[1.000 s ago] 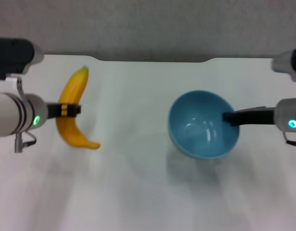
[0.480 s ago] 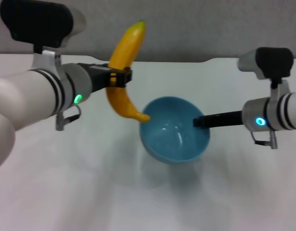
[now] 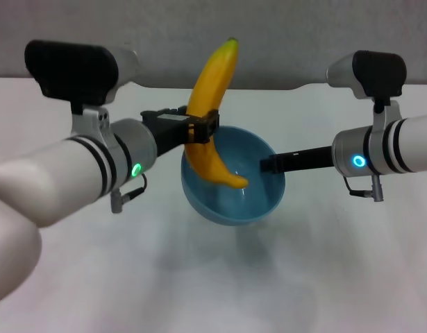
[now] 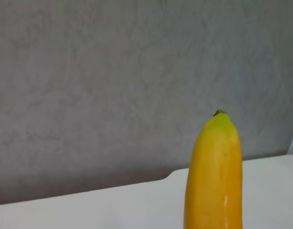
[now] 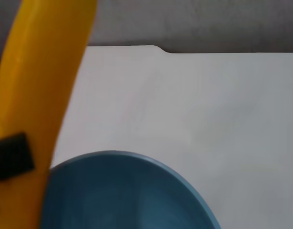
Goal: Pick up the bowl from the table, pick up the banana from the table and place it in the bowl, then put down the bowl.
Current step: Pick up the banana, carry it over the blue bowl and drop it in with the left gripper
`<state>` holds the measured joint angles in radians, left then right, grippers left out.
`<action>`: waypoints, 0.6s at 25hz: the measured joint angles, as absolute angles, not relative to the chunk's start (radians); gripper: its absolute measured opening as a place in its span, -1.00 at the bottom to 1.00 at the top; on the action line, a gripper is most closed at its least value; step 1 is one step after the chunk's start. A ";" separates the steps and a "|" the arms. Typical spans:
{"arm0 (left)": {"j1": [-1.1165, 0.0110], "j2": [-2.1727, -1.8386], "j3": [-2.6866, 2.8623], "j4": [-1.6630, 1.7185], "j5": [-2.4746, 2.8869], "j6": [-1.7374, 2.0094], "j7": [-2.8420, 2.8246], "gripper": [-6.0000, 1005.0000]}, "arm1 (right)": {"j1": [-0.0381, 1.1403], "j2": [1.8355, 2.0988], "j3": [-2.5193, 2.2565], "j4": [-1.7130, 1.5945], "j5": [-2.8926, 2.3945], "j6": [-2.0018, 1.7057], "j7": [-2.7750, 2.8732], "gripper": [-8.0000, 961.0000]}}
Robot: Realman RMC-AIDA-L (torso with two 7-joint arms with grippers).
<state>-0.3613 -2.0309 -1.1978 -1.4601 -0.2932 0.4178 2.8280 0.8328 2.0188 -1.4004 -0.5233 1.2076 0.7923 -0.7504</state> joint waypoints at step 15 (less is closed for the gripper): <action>-0.366 -2.031 -1.117 -1.351 -0.357 0.252 2.823 0.00 | 0.819 2.014 -1.394 -0.520 1.214 0.791 -0.750 -0.92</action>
<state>-0.3658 -2.0305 -1.1171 -1.3511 -0.3570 0.2518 2.8230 0.8194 2.0136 -1.3941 -0.5199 1.2143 0.7914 -0.7502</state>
